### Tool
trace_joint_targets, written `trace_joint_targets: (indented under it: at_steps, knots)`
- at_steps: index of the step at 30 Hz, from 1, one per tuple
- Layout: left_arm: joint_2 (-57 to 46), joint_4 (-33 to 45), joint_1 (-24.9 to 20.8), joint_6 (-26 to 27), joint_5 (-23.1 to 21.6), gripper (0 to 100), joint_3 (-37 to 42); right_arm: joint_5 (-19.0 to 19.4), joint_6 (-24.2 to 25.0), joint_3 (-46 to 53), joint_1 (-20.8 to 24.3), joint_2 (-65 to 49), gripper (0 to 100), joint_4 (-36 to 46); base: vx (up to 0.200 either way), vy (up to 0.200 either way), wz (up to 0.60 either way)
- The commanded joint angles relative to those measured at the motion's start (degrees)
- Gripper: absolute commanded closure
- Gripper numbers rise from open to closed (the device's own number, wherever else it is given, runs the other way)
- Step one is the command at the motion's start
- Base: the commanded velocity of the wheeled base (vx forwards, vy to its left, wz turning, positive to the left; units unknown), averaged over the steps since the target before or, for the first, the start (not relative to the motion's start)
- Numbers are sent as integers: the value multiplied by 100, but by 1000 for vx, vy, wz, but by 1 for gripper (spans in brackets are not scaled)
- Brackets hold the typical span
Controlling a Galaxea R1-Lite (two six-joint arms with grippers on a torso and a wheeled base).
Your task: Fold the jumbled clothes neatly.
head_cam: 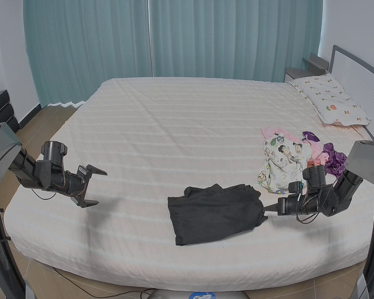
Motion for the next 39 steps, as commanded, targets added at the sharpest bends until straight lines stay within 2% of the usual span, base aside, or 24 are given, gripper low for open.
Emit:
trace_joint_targets:
  at_steps: [1, 5, 6, 8, 11, 14, 21, 28, 29, 39]
  knots:
    - [8, -1, 0, -2, -1, 0, -1, 1, -44, -55, 35, 23, 0, 142, 0, 0, 0]
    - [8, -1, 0, -2, -1, 0, -1, 1, -9, -222, 0, -3, 0, 169, 0, 0, 0]
    - [8, -1, 0, -2, -1, 0, -1, -69, 228, -670, 35, 94, 0, 195, 0, 0, 0]
    - [8, -1, 0, -2, -1, 0, 8, -218, 650, -969, 141, 287, 0, 221, 0, 0, 0]
    - [8, -1, 0, -2, 8, 0, 8, -702, 1397, -1514, 483, 709, 0, 160, 0, 0, 0]
    - [8, -1, 0, -2, 8, 0, 8, -1097, 1898, -2059, 712, 1060, 0, 195, 0, 0, 0]
    - [8, -1, 0, -2, 8, 0, 17, -1176, 2092, -2489, 835, 1315, 0, 617, 0, 0, 0]
    - [16, -10, -17, -2, 122, 0, 8, -1176, 2355, -2569, 826, 1359, 0, 564, 0, 0, 0]
    - [16, -1, -17, -2, 122, 0, 8, -1203, 2469, -2648, 826, 1403, 100, 564, 0, 0, 0]
    - [16, -10, -17, -2, 131, 0, 8, -1212, 3058, -2753, 747, 1289, 100, 538, 0, 0, 0]
